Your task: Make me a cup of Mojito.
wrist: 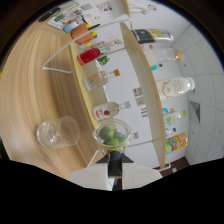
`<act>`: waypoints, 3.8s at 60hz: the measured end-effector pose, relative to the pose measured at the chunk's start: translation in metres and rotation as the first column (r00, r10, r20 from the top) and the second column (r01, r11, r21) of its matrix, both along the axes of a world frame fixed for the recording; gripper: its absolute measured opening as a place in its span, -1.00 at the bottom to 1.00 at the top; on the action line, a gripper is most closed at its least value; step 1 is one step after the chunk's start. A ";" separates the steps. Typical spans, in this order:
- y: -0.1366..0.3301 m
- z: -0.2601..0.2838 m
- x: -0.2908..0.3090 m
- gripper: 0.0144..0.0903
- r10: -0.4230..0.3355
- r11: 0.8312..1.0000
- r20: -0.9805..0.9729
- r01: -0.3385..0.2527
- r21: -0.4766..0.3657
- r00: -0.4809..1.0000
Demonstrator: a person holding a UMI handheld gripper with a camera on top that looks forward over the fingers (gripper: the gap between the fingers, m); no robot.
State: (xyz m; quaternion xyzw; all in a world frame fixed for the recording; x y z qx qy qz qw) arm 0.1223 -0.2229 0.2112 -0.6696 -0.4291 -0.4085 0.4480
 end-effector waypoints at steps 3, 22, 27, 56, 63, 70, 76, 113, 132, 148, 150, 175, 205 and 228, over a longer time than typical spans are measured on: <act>0.000 0.000 -0.002 -0.97 0.025 1.000 0.058 -0.025 0.003 0.998; 0.006 -0.011 -0.015 -0.96 0.138 0.989 0.279 -0.146 0.011 0.950; 0.007 -0.012 -0.015 -0.96 0.132 0.990 0.271 -0.139 0.006 0.953; -0.017 0.052 0.005 -0.96 -0.018 0.997 -0.580 0.056 0.049 0.814; -0.026 0.056 0.031 -0.96 -0.081 0.993 -0.823 0.116 -0.018 0.562; -0.032 0.022 0.066 -0.96 -0.185 0.978 -0.918 0.154 -0.138 0.351; -0.035 -0.025 0.094 -0.96 -0.290 0.952 -0.929 0.166 -0.256 0.231; -0.053 -0.202 0.145 -0.95 -0.575 0.817 -0.807 0.138 -0.560 0.132; -0.060 -0.213 0.151 -0.12 -0.575 0.818 -0.786 0.155 -0.553 0.227; -0.059 -0.121 0.137 0.86 -0.455 0.884 -0.865 0.221 -0.411 0.213; -0.059 -0.104 0.130 0.87 -0.428 0.897 -0.877 0.222 -0.382 0.220; -0.091 -0.043 -0.032 0.85 -0.277 0.956 -0.928 0.169 -0.239 0.251; -0.040 0.000 -0.107 0.89 -0.198 0.975 -0.933 0.155 -0.157 0.301; 0.072 0.001 -0.093 0.67 -0.215 0.968 -0.927 0.192 -0.161 0.307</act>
